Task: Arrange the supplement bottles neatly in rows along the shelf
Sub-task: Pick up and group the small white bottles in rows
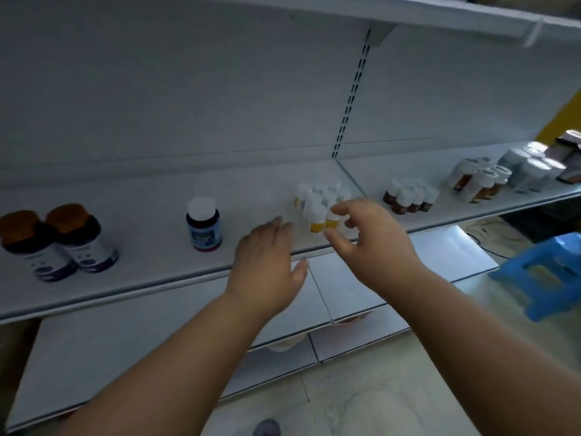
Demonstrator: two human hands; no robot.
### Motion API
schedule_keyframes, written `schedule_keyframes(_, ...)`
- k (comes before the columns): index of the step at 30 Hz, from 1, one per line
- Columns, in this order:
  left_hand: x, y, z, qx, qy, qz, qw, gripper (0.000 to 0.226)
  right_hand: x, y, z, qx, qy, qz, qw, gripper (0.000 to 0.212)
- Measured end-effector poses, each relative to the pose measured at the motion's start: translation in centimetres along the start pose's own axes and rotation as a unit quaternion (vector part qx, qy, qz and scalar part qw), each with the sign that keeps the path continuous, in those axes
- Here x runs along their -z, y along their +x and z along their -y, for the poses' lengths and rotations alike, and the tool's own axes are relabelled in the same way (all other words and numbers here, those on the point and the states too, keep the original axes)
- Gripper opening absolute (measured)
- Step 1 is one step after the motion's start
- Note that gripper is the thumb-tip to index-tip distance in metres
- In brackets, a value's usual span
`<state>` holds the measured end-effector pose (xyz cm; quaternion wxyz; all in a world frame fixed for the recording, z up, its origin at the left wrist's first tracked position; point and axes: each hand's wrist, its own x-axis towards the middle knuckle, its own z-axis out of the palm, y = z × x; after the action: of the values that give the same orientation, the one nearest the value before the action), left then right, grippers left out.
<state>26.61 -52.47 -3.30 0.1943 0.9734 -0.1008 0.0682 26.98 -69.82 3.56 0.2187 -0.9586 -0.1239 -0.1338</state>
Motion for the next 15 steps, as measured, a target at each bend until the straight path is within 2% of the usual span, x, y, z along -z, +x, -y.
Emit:
schedule_keyframes(5,-2.4,5.2,0.7,0.021,0.060,0.068,0.996,0.095,-3.6,6.0,-3.3,0.069,-0.139,0.042,0.987,0.047)
schedule_keyframes(8,-4.1,5.5,1.2,0.043,0.097,0.108,0.989,0.113,-5.5,6.7,-4.8,0.108,-0.191,0.025,0.975,0.041)
schedule_keyframes(12,-4.8,5.7,1.1,0.054,0.121,0.132,0.982,0.112,-6.2,6.9,-5.8,0.158,-0.196,-0.023,0.968,0.030)
schedule_keyframes(15,-4.6,5.8,0.9,0.066,0.141,0.138,0.978,0.112,-6.3,7.3,-6.5,0.181,-0.191,-0.029,0.964,0.027)
